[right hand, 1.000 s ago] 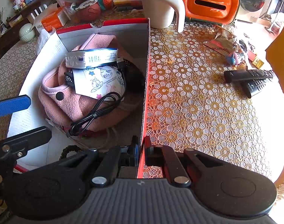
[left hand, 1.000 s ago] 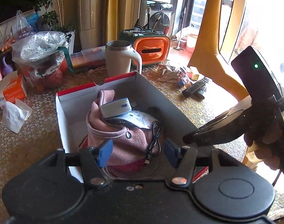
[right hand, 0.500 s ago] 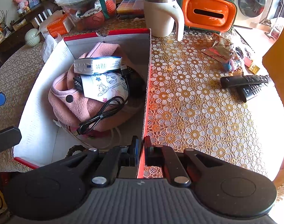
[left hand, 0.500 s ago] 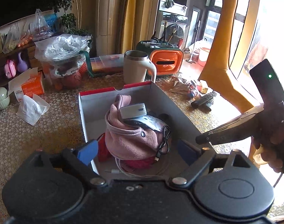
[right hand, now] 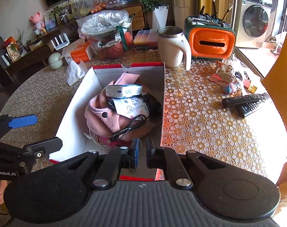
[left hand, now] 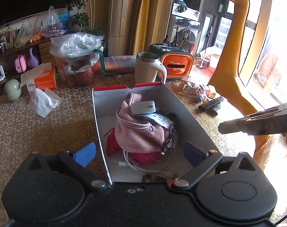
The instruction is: Organize objects
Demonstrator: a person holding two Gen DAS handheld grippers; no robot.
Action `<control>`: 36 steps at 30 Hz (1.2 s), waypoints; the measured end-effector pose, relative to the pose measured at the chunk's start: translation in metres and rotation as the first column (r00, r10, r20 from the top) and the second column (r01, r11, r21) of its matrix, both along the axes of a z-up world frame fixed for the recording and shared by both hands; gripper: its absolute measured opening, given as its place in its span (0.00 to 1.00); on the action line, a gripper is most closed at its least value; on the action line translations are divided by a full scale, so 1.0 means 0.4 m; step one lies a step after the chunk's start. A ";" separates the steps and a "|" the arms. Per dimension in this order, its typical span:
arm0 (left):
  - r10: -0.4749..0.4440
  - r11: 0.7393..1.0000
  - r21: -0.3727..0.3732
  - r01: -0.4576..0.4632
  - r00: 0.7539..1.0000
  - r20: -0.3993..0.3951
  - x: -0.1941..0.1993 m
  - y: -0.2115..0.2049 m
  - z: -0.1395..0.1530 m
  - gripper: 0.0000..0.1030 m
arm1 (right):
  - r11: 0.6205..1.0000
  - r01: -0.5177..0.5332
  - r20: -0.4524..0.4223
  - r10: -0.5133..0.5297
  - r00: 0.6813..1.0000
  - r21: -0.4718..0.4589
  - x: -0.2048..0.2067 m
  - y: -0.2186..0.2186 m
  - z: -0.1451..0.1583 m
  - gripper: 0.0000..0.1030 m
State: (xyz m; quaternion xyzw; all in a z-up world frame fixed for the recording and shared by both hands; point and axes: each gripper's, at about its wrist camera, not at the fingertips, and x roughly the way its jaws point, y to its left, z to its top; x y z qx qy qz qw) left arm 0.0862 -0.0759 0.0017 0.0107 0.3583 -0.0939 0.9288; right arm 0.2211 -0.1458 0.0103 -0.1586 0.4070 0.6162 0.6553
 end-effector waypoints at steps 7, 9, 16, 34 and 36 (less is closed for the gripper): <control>0.010 1.000 0.026 -0.011 0.999 0.035 -0.037 -0.006 0.018 0.99 | 0.996 -0.013 -0.006 0.014 1.000 0.085 -0.037 -0.050 0.031 0.10; 0.016 1.000 0.026 -0.017 0.999 0.042 -0.049 -0.003 0.023 0.99 | 0.994 -0.010 -0.008 0.011 1.000 0.106 -0.046 -0.062 0.035 0.19; 0.031 0.999 0.033 -0.033 0.998 0.058 -0.085 0.005 0.027 0.99 | 0.983 -0.034 0.019 0.031 0.999 0.182 -0.095 -0.107 0.046 0.48; 0.060 0.998 0.029 -0.063 0.994 0.088 -0.173 0.018 0.013 1.00 | 0.946 -0.019 0.082 -0.008 0.997 0.324 -0.175 -0.205 0.010 0.91; 0.059 0.998 0.018 -0.061 0.994 0.093 -0.180 0.017 0.012 1.00 | 0.944 -0.009 0.087 -0.021 0.996 0.328 -0.180 -0.210 0.004 0.92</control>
